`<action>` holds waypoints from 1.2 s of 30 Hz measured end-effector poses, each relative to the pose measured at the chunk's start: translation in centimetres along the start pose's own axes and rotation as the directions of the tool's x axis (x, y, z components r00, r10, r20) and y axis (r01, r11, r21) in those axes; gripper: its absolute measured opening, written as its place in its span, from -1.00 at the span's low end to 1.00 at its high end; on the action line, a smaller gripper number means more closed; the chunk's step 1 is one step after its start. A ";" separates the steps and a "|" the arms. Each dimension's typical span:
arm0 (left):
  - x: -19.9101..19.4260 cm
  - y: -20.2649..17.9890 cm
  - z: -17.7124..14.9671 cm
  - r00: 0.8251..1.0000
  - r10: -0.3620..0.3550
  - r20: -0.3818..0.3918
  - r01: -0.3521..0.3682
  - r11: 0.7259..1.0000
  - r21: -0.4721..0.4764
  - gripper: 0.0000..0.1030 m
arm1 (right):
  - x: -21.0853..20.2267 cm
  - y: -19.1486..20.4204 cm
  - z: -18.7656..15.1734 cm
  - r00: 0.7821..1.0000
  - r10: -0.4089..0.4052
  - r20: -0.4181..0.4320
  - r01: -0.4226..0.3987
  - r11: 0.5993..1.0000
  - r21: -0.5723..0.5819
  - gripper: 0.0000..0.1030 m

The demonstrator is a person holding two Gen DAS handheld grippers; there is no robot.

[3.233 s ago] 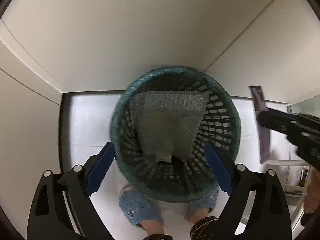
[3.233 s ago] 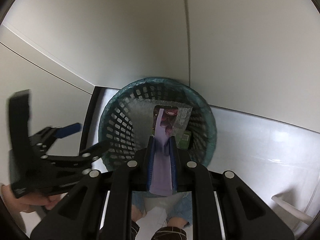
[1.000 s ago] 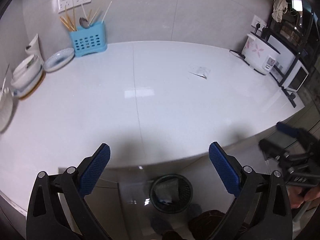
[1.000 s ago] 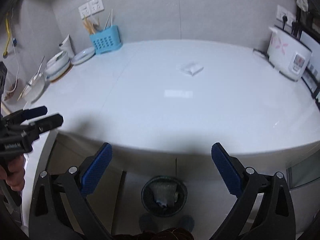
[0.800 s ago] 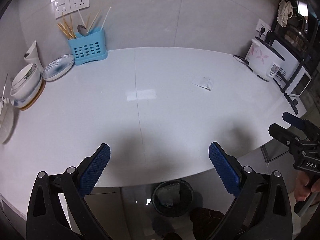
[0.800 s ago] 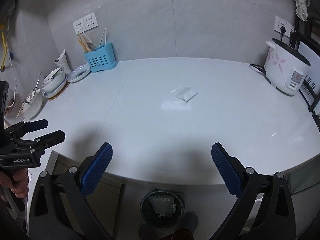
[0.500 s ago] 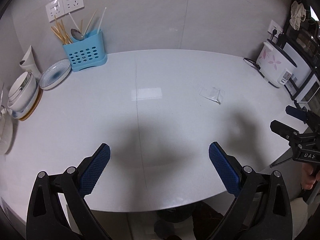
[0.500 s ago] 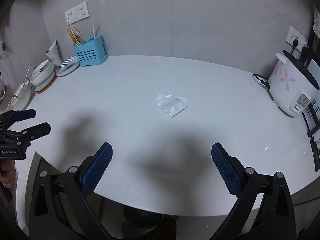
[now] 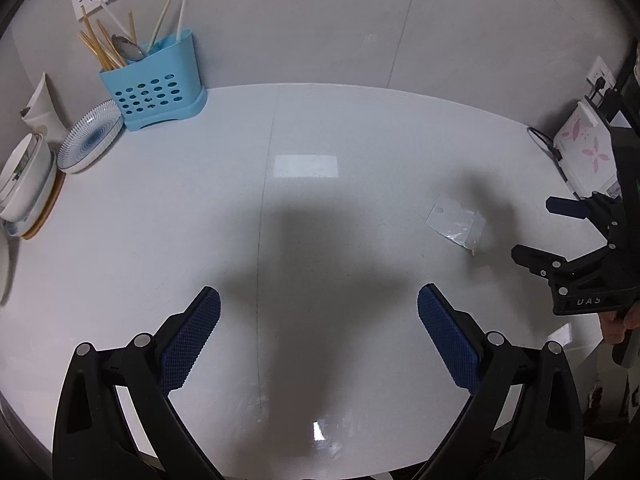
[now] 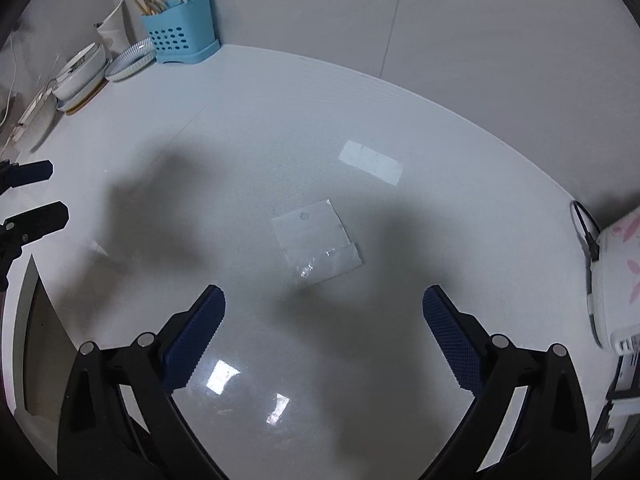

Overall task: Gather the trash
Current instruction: 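Move the right tool down and close it on the clear plastic bag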

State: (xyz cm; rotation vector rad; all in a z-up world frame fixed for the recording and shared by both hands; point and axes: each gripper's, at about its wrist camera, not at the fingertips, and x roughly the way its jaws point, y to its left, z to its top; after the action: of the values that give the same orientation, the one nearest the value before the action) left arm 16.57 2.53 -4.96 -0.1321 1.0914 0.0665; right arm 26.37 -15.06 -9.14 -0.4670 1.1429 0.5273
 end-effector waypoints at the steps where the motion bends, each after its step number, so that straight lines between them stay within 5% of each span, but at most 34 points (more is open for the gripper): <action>1: 0.3 -0.1 0.3 1.000 0.005 -0.007 -0.005 1.000 -0.002 0.88 | 1.0 0.1 0.5 1.000 0.011 -0.017 -0.011 1.000 -0.024 0.85; 10: 2.8 -0.7 1.5 0.998 0.025 -0.057 -0.028 0.998 -0.053 0.88 | 6.3 0.1 2.8 0.987 0.060 -0.148 -0.076 0.992 -0.103 0.78; 22: 2.8 -0.9 1.0 0.997 0.026 -0.071 -0.033 0.995 -0.098 0.88 | 9.2 0.7 4.0 0.959 0.095 -0.266 -0.123 0.988 -0.088 0.14; 36: 1.3 0.1 -0.4 0.996 0.042 -0.076 -0.049 0.994 -0.097 0.88 | 9.0 0.4 4.0 0.958 0.080 -0.276 -0.075 0.997 0.029 -0.28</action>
State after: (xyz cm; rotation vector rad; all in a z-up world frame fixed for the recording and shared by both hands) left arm 16.82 2.55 -6.25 -0.1997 1.1649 0.1572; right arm 31.88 -11.01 -16.22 -0.4920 1.4381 0.5297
